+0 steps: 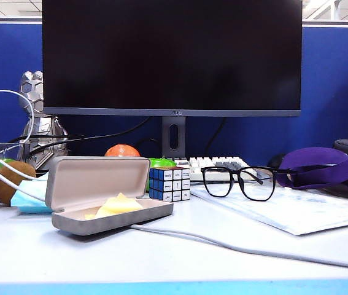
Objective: Pick up the glasses, fold the temples of the glasses, place the glasses into the glasses case, and finally close the glasses case.
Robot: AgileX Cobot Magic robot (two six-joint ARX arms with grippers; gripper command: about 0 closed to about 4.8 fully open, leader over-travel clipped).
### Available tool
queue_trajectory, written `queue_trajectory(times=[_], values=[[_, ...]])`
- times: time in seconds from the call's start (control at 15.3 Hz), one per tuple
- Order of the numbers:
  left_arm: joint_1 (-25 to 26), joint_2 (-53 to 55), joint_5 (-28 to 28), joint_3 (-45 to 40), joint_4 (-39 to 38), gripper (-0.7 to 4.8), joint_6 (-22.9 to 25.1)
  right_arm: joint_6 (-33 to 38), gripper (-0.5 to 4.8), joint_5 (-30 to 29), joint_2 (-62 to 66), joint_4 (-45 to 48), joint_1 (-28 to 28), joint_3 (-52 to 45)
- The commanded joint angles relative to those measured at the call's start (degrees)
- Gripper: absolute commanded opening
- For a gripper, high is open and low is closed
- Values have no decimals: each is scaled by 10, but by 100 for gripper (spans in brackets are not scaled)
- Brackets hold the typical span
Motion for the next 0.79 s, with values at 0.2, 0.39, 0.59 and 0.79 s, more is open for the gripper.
queue_trajectory(times=[0.2, 0.39, 0.59, 0.79], values=[[0, 188, 7, 156, 12, -6, 10, -23, -1, -182, 298, 0, 2, 232], [0, 323, 70, 284, -3, -5, 26, -52, -1, -270, 443, -77, 17, 351], [-1, 416, 177, 395, -60, -6, 24, -134, -1, -270, 544, -156, 63, 427], [-1, 461, 224, 440, -55, -6, 3, -184, -1, -270, 642, -191, 122, 461]])
